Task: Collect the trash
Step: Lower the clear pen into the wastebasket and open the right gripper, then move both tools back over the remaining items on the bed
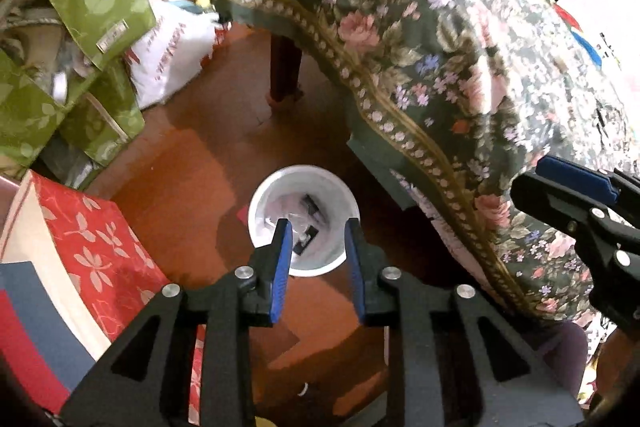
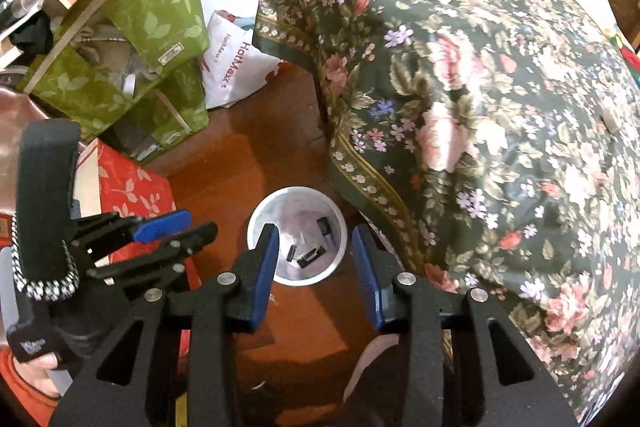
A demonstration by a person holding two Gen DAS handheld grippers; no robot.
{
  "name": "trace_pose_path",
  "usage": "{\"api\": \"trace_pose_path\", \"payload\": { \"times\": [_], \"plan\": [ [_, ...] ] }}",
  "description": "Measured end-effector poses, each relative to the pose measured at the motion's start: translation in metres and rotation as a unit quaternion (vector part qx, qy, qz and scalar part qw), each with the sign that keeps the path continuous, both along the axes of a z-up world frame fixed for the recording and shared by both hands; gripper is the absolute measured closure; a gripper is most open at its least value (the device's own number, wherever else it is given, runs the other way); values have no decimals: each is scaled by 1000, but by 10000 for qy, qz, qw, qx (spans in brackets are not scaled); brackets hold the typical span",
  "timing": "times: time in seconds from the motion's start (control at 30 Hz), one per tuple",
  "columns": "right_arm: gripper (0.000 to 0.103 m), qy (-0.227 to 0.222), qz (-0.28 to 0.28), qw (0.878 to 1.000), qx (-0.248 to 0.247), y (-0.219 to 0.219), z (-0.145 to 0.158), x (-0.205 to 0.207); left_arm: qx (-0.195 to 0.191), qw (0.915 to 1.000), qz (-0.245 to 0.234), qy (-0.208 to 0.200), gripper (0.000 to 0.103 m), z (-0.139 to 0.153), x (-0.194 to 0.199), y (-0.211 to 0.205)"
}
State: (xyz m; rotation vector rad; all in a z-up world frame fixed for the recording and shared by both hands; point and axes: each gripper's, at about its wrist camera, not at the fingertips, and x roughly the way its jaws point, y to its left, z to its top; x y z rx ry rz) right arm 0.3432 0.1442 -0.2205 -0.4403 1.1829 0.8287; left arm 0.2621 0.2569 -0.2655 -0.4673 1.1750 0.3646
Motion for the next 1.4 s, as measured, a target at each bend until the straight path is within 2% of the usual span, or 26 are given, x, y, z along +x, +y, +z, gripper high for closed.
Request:
{"api": "trace_pose_path", "payload": {
  "times": [0.2,0.37,0.57,0.73,0.9,1.1,1.27,1.4],
  "plan": [
    [68,-269,-58,9993,239,-24,31,-9,341,9988,-57,-360,78,45,-14,-17],
    [68,-566,-149,9969,522,-49,64,-17,727,9945,-124,-750,78,89,-26,-39],
    [68,-978,-399,9900,936,-89,107,-23,1096,9832,-233,-1441,78,145,-34,-79],
    [68,-1387,-635,9803,1254,-130,140,-25,1203,9736,-399,-1899,78,180,-29,-115],
    [68,-1927,-974,9653,1466,-178,169,-26,1210,9623,-736,-2323,78,211,-14,-160],
    [68,-2344,-1458,9484,1561,-236,193,-14,1305,9496,-1287,-2541,78,229,20,-216],
    [68,-2495,-1884,9367,1578,-285,205,8,1137,9454,-1657,-2568,78,229,59,-258],
    [68,-2538,-1980,9330,1609,-323,208,23,931,9435,-1875,-2568,78,226,94,-286]
  ]
}}
